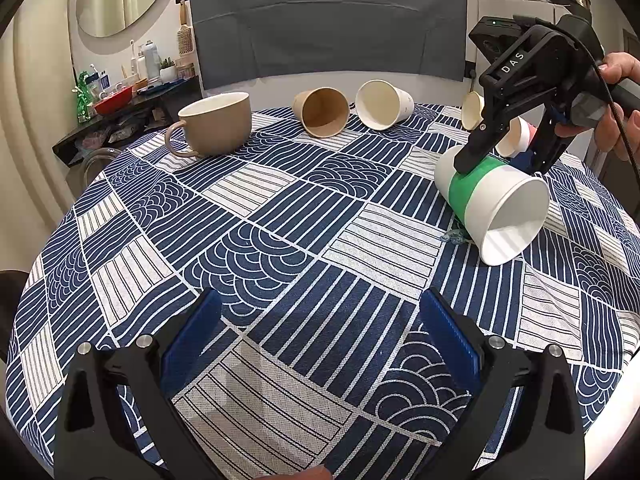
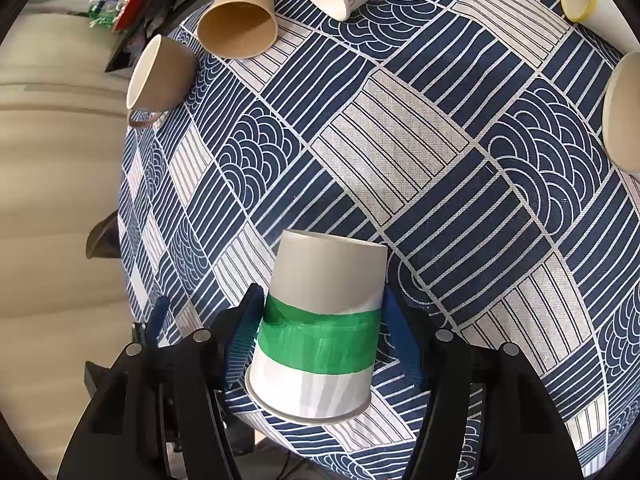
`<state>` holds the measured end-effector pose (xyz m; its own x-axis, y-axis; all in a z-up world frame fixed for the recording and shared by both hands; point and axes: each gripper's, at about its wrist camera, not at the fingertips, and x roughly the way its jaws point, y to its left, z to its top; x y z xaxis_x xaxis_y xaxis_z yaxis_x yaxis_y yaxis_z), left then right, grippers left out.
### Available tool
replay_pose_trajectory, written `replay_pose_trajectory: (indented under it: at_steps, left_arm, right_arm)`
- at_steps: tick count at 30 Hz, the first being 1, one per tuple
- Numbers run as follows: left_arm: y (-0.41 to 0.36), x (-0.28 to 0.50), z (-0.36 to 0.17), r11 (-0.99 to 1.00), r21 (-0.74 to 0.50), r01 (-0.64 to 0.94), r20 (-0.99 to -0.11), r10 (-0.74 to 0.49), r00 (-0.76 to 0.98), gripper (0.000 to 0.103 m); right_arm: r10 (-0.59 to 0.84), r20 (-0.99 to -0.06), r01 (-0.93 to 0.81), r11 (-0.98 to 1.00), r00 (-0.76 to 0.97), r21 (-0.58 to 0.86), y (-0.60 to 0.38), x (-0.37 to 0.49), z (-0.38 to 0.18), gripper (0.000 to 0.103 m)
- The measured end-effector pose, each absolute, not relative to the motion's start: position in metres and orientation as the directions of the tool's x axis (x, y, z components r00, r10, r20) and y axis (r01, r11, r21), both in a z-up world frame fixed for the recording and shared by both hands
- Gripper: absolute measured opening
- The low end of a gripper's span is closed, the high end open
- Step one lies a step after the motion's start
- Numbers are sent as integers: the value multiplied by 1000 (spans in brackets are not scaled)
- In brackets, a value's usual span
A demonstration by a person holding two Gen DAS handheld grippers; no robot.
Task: Flip cup upside down
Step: 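Rotate the cup with the right gripper and stand it upside down on the table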
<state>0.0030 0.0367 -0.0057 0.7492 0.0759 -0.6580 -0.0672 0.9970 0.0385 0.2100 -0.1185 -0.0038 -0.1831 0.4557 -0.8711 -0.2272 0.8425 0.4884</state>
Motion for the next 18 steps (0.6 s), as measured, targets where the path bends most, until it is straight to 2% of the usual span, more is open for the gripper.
replay_pose_trajectory:
  at_steps: [7, 11, 18]
  left_arm:
    - [37, 3, -6, 997, 40, -66, -658, 76, 749, 97]
    - [37, 3, -6, 996, 43, -73, -656, 83, 750, 97]
    - [34, 2, -7, 997, 50, -56, -660, 75, 748, 97]
  right_arm:
    - [481, -869, -238, 836, -117, 495, -126, 214, 9, 57]
    - [499, -866, -290, 830, 9, 476, -130, 219, 25, 57]
    - [502, -857, -323, 834, 112, 447, -129, 230, 29, 57]
